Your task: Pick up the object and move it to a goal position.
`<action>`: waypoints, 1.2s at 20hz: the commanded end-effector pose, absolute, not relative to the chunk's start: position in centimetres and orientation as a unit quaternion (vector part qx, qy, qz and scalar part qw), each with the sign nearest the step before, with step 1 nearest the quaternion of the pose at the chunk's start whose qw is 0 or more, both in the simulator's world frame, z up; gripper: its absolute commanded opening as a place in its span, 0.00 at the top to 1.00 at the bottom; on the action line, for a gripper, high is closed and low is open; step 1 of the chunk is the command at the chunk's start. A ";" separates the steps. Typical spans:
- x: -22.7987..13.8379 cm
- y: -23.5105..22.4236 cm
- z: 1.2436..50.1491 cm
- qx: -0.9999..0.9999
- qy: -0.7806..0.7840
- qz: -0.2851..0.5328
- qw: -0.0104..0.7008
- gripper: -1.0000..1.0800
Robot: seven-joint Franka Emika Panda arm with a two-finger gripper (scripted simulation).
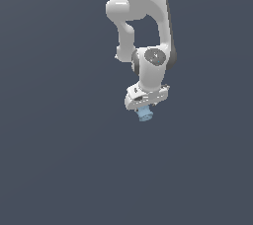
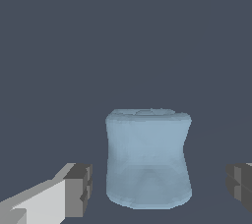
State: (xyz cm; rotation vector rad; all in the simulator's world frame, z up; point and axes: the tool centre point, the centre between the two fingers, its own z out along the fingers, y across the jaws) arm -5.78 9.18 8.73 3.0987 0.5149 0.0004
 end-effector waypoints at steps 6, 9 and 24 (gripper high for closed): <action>-6.0 9.2 5.5 0.986 0.166 0.000 0.000 0.04; -6.0 9.3 4.5 0.986 0.166 0.000 0.000 0.04; -5.9 9.3 4.2 0.986 0.166 0.001 0.000 1.00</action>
